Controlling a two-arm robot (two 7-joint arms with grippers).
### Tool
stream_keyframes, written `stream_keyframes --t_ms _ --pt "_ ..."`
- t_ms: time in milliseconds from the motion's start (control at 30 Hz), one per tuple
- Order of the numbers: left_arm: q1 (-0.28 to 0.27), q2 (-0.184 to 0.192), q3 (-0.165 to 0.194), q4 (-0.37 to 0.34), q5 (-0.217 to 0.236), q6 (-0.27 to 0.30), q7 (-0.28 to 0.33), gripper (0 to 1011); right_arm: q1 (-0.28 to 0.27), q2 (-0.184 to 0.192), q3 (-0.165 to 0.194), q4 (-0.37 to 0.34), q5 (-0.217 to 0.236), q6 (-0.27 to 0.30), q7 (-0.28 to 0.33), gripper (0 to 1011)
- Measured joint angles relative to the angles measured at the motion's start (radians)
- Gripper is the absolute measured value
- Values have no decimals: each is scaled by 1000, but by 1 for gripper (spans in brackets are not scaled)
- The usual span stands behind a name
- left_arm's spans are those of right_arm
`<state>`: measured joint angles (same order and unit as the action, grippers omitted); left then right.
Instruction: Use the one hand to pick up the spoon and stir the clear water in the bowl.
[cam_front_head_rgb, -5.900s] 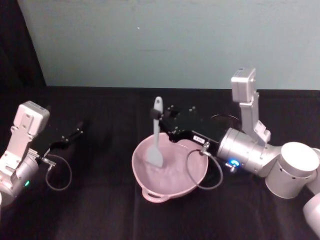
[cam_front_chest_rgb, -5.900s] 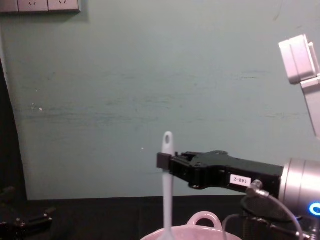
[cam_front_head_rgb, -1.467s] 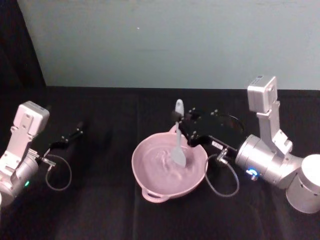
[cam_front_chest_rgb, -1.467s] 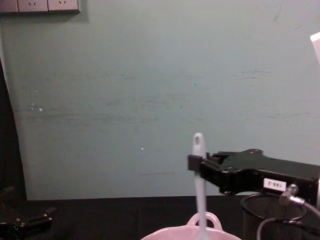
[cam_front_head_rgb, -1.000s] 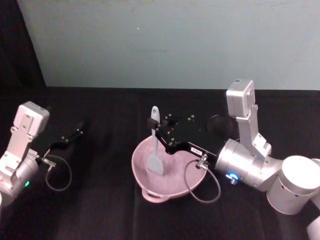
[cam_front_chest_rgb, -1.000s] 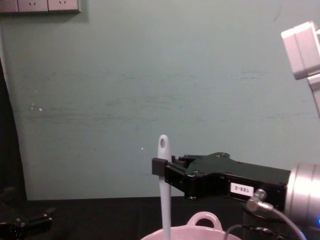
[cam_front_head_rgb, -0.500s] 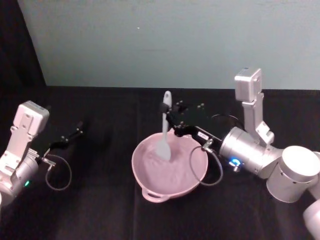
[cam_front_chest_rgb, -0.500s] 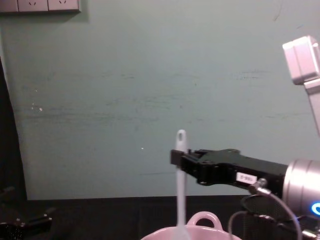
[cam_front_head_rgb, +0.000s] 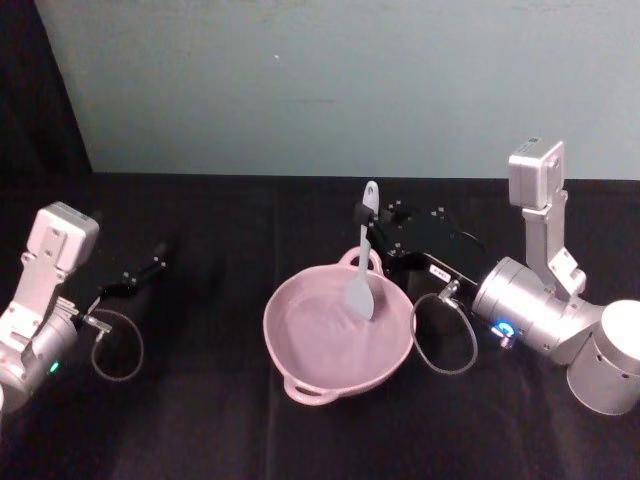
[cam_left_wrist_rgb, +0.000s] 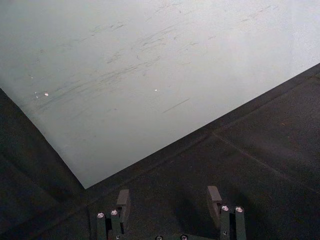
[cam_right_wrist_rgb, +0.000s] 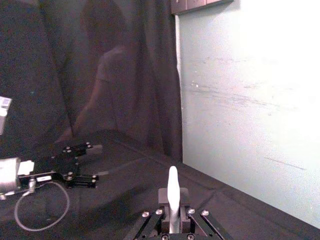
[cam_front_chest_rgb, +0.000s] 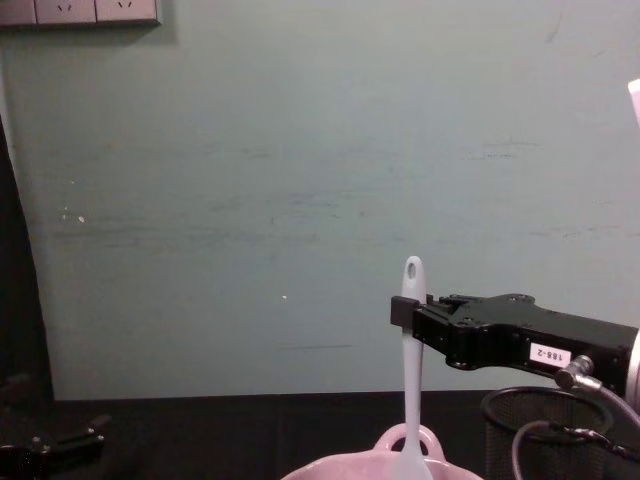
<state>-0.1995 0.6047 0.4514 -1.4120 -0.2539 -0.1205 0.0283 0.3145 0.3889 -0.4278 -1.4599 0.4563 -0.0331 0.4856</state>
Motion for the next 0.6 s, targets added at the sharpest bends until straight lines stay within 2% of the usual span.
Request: stream_keyframes --t_ms 233,333,600 --pt "0 0 0 0 0 0 0 1005 -33 12 -20 -60 -6 13 12 113" --pt "0 0 0 0 0 0 0 1005 -41 10 -46 -82 -7 19 32 114" --pt "0 0 0 0 0 0 0 1005 -30 -14 -85 -75 -1 21 54 114"
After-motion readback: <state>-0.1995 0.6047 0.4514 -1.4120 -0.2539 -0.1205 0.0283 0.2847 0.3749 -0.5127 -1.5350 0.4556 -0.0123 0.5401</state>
